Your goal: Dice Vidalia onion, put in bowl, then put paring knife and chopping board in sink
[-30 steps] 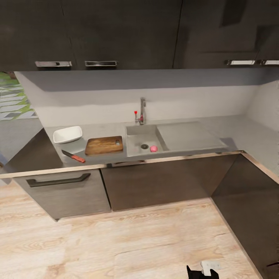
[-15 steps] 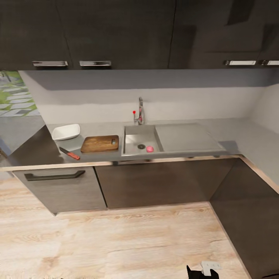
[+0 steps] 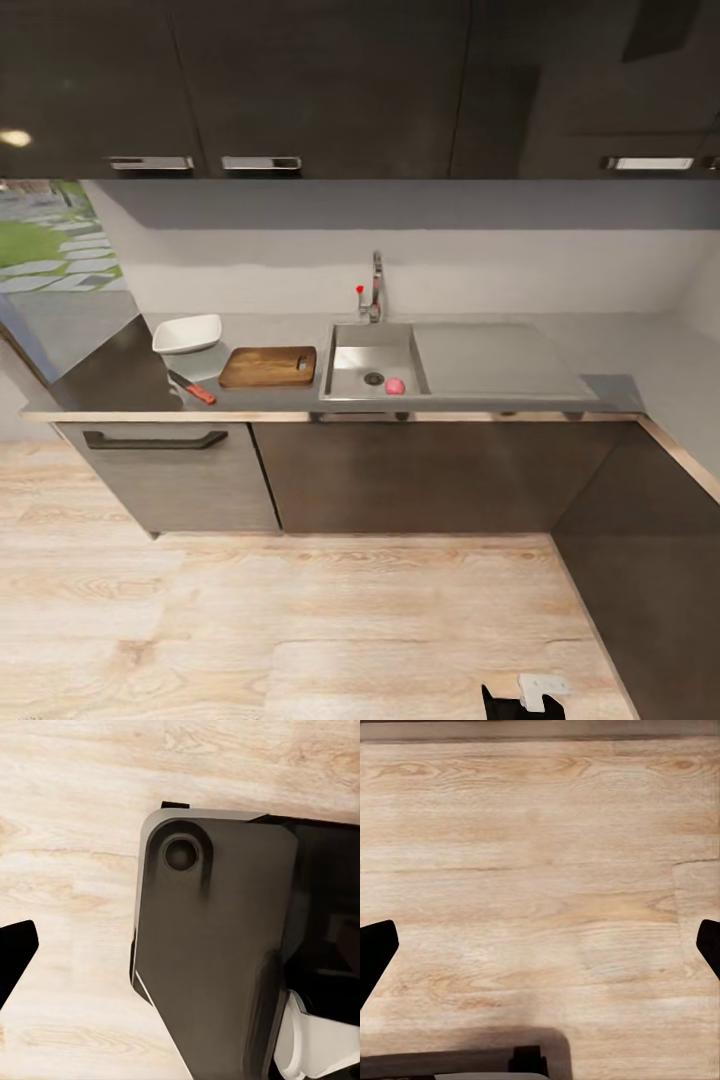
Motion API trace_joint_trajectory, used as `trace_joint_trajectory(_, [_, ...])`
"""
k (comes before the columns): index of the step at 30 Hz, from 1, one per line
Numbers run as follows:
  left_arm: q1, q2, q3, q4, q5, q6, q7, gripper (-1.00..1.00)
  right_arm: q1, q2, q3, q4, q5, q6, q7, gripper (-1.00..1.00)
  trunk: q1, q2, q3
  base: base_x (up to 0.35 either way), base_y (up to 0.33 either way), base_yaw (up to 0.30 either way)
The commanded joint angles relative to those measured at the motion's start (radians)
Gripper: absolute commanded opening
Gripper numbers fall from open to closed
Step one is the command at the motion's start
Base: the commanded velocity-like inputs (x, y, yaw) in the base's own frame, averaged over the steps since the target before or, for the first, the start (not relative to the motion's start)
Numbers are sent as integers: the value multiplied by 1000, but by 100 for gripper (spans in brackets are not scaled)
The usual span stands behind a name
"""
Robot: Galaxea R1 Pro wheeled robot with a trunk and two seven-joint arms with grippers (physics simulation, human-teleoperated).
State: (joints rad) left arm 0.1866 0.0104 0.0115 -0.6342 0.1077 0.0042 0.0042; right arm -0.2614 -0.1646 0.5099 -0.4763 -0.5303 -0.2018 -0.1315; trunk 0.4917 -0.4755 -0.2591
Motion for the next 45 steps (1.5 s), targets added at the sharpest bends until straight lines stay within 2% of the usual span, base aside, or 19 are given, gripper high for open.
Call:
trace_joint_trajectory(1, [1,0,-1,-2,10,0,0,100,-1,-1,9,-1,-8,-4,-7,100,0,-2,-1,0,-9,76])
trace_joint_trajectory(10, [0,1,0,-18,10,0,1,100,-1,-1,9,-1,-8,-4,-7,100,0,-2,-1,0,-2,20])
trace_joint_trajectory(16, [-26,2,0,-220,3,19,16,100,-1,-1,9,-1,-8,-4,-7,100,0,-2,-1,0,0,0])
trace_joint_trajectory(22, [-75,2,-3,-430,1,267,20,100,-1,-2,8,-1,-8,-5,-7,100,0,-2,-1,0,0,0])
trace_joint_trajectory(26, [-110,-1,-8,-560,2,349,20,100,-1,-3,7,-1,-8,-5,-7,100,0,-2,-1,0,0,0])
trace_joint_trajectory(28, [-145,-3,-24,-631,2,405,20,100,-1,-3,7,-1,-8,-5,-7,100,0,-2,-1,0,0,0])
trace_joint_trajectory(29, [-156,-3,-29,-642,3,420,20,100,-1,-3,7,-1,-8,-5,-7,100,0,-2,-1,0,0,0])
trace_joint_trajectory(32, [-241,-4,-59,-683,3,528,20,100,-1,-3,7,-1,-8,-5,-7,100,0,-2,-1,0,0,-25])
trace_joint_trajectory(34, [-290,-8,-72,-690,3,568,19,100,-1,-3,7,-1,-8,-5,-7,100,0,-2,-1,0,0,-111])
trace_joint_trajectory(36, [-349,-21,-90,-696,3,595,20,100,-1,-3,7,-1,-8,-5,-7,100,0,-2,-1,0,0,-205])
trace_joint_trajectory(40, [-412,-44,-103,-728,3,621,20,100,-1,-3,7,-1,-8,-5,-7,100,0,-2,1,0,0,-250])
trace_joint_trajectory(42, [-439,-56,-106,-753,3,658,20,100,-1,-3,7,-1,-9,-5,-7,100,0,-2,3,0,0,-268])
trace_joint_trajectory(45, [-490,-77,-109,-782,3,752,19,100,-1,-3,8,-1,-9,-5,-7,100,0,-2,4,0,0,-250])
